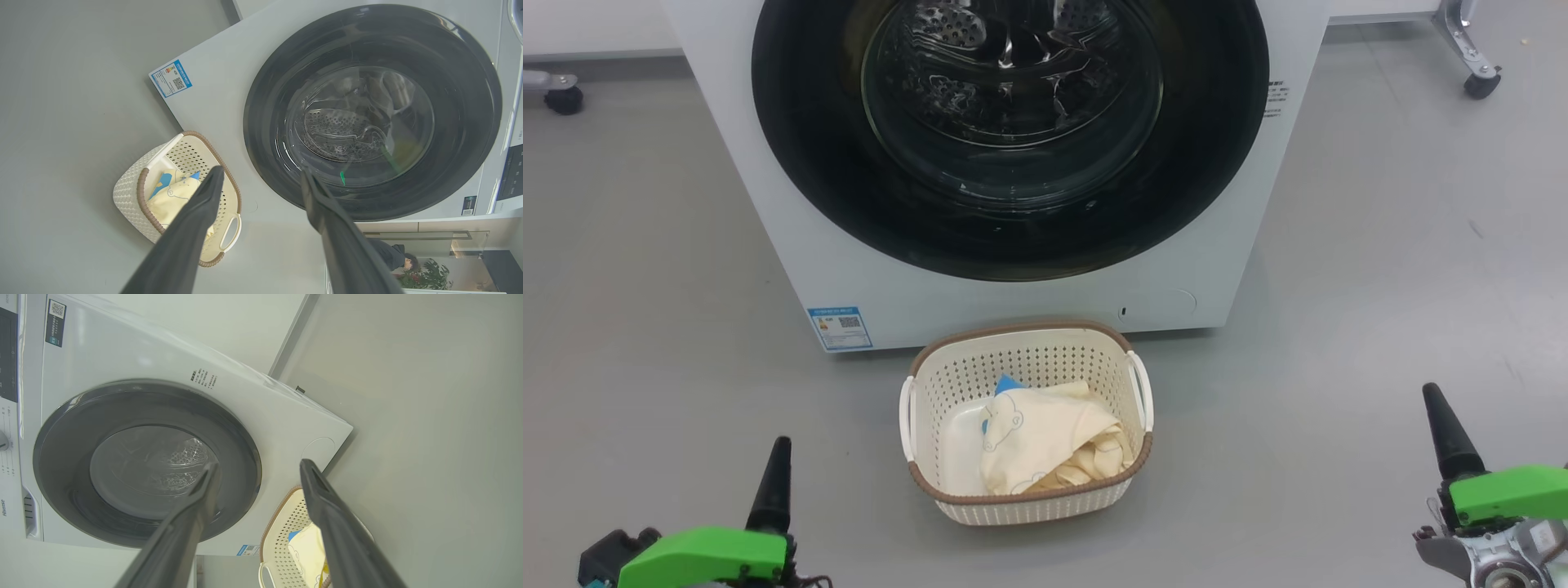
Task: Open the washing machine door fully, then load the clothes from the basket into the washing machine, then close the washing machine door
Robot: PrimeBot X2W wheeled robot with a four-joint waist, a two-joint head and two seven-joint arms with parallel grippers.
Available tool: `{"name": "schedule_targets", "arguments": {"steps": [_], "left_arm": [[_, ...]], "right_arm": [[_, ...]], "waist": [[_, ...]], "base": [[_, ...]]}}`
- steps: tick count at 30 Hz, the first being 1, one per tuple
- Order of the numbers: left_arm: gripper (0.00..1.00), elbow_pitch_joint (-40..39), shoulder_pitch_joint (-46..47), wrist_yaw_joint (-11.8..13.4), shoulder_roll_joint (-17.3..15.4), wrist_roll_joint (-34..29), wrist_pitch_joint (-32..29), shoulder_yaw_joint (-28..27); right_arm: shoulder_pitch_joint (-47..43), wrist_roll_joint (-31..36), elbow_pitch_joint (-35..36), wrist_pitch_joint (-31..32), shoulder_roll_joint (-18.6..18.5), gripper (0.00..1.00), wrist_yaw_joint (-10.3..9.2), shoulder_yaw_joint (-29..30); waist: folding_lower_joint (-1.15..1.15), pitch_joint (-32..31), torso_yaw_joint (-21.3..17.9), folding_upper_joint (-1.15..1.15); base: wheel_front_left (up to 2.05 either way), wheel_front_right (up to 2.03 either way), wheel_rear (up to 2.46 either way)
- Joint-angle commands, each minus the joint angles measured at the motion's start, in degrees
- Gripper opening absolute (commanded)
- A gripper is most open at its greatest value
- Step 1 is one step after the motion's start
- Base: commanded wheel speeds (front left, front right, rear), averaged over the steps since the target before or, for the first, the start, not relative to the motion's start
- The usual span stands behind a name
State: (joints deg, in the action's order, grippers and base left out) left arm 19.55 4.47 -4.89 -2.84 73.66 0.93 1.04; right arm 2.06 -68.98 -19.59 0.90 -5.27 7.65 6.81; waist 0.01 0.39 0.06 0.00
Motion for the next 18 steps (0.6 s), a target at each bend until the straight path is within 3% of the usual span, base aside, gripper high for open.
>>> {"name": "schedule_targets", "arguments": {"steps": [1, 9, 18], "left_arm": [[1.0, -2.08, 3.23, 0.47, -1.31, -2.65, 0.75, -0.22], [1.0, -2.17, 3.75, 2.22, -1.91, -12.02, 2.25, 1.02], [1.0, -2.2, 4.18, 2.54, -2.2, -19.38, 3.75, 2.23]], "right_arm": [[3.41, 2.93, 1.69, -0.77, -1.68, 1.0, -0.05, 0.18], [3.52, 14.77, 2.04, -1.59, -0.73, 1.0, -0.06, 1.9], [3.23, 23.92, 3.94, -2.13, 0.93, 1.0, -0.08, 2.29]], "waist": [[-0.01, -0.05, 0.02, 0.0], [-0.01, -0.29, -0.01, 0.0], [-0.01, -0.53, 0.0, 0.0]], "base": [[0.0, 0.0, 0.0], [0.0, 0.0, 0.0], [0.0, 0.0, 0.0]]}}
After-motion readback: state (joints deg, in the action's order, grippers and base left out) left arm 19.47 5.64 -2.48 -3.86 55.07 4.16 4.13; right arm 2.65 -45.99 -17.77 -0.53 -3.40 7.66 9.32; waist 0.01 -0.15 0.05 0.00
